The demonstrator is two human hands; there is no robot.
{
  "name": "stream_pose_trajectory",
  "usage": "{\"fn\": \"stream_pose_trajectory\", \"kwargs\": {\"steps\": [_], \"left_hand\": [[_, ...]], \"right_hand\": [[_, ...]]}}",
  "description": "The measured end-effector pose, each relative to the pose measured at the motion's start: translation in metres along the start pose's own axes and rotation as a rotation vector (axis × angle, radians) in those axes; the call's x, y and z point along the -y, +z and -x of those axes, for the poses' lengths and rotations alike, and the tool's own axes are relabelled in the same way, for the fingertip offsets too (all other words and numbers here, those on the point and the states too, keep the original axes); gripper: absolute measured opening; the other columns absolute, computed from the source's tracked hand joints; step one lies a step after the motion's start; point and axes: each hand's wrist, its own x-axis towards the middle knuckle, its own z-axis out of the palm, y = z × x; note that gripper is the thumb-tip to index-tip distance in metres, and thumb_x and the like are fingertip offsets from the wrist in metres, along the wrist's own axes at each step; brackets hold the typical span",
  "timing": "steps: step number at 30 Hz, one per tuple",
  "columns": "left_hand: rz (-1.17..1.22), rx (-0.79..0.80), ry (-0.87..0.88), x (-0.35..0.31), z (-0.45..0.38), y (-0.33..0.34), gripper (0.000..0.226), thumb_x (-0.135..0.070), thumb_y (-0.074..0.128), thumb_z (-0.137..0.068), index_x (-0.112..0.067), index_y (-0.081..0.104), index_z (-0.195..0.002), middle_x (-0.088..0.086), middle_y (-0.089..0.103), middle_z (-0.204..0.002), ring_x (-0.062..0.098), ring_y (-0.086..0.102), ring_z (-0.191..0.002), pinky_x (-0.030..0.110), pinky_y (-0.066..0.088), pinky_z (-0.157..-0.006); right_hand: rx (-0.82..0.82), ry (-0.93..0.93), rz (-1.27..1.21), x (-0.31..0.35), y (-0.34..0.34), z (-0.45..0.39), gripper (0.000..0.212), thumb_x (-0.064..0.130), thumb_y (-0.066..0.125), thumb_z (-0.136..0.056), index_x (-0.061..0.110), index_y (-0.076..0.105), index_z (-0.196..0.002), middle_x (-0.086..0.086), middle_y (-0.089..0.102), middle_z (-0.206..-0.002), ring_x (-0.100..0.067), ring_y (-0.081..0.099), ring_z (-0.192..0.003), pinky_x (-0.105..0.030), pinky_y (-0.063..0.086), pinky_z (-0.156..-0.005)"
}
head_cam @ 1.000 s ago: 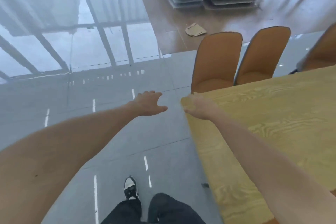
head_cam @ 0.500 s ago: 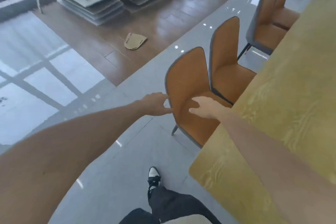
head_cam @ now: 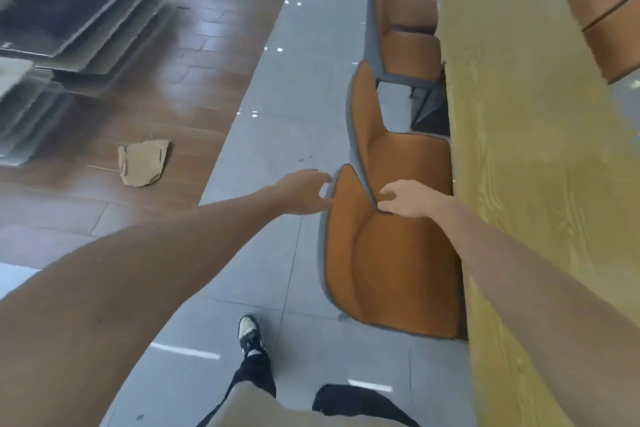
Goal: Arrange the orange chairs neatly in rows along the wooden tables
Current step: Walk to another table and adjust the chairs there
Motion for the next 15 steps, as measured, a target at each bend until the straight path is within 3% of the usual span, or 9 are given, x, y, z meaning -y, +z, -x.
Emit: {"fn": "stream_pose_trajectory", "kwargs": {"steps": [5, 11, 15], "left_hand": [[-0.119, 0.062, 0.195, 0.043, -0.078, -0.054, 0.067, -0.047, 0.056, -0.100, -0.015, 0.039, -0.156, 0.007, 0.044, -0.157, 0.027, 0.039, -0.146, 0.042, 0.033, -0.117], [-0.253, 0.121, 0.440, 0.045, -0.169, -0.099, 0.062, -0.042, 0.058, -0.099, -0.015, 0.043, -0.153, 0.009, 0.049, -0.152, 0.030, 0.045, -0.140, 0.048, 0.038, -0.114], [-0.320, 0.153, 0.569, 0.035, -0.222, -0.118, 0.070, -0.041, 0.062, -0.097, -0.016, 0.037, -0.157, 0.009, 0.043, -0.158, 0.030, 0.040, -0.144, 0.047, 0.036, -0.116]], "right_hand": [[-0.083, 0.197, -0.158, 0.018, -0.017, -0.039, 0.060, 0.041, 0.055, -0.098, 0.017, 0.042, -0.151, -0.003, 0.038, -0.158, -0.024, 0.038, -0.143, -0.038, 0.033, -0.115], [-0.241, 0.407, -0.346, 0.013, -0.030, -0.061, 0.059, 0.038, 0.054, -0.100, 0.016, 0.040, -0.153, -0.004, 0.037, -0.159, -0.023, 0.036, -0.144, -0.039, 0.032, -0.115], [-0.279, 0.535, -0.452, 0.000, -0.031, -0.071, 0.062, 0.041, 0.053, -0.099, 0.016, 0.037, -0.154, -0.006, 0.037, -0.158, -0.025, 0.040, -0.141, -0.038, 0.037, -0.111]]}}
